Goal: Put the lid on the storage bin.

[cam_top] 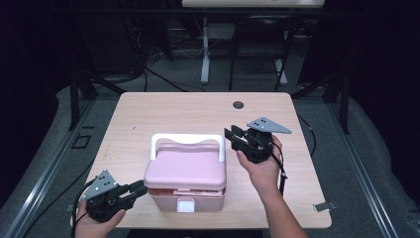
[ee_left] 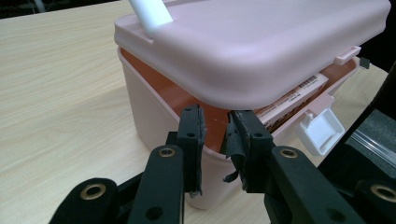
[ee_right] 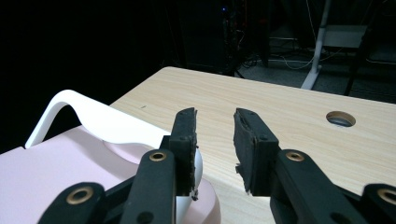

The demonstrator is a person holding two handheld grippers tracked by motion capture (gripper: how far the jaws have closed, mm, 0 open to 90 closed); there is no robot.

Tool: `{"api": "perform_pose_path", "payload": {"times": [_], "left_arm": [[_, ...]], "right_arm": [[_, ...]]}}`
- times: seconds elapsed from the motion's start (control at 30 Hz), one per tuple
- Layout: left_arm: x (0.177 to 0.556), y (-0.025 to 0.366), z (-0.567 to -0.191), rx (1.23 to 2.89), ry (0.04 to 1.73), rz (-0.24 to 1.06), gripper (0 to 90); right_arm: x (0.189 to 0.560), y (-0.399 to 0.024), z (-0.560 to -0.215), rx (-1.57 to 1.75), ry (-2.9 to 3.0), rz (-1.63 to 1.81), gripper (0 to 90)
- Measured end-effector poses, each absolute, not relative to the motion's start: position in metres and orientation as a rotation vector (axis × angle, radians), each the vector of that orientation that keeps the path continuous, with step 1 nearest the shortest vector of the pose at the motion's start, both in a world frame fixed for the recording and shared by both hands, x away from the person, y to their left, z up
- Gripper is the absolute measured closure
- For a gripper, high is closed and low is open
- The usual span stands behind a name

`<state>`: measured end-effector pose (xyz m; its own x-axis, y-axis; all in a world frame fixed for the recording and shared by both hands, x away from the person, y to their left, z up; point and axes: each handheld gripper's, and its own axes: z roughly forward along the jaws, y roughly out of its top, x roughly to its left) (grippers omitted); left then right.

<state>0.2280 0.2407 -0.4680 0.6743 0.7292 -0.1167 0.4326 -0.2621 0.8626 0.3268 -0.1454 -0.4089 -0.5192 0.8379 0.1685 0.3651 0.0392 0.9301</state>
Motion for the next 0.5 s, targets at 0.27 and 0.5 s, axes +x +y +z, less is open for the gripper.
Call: {"api": "perform_pose_path", "payload": {"times": [0.27,0.5], "left_arm": [[0.2269,0.2404,-0.472,1.904,0.915,0.375,74.1],[0.2255,0.2408,-0.4765,1.912,0.924,0.365,74.4]], "right_arm": [[0.3266,-0.1457,-0.409,1.209,1.897,1.485,69.0],[0.3266,-0.1453,-0.4092,1.21,1.898,1.485,69.0]]}}
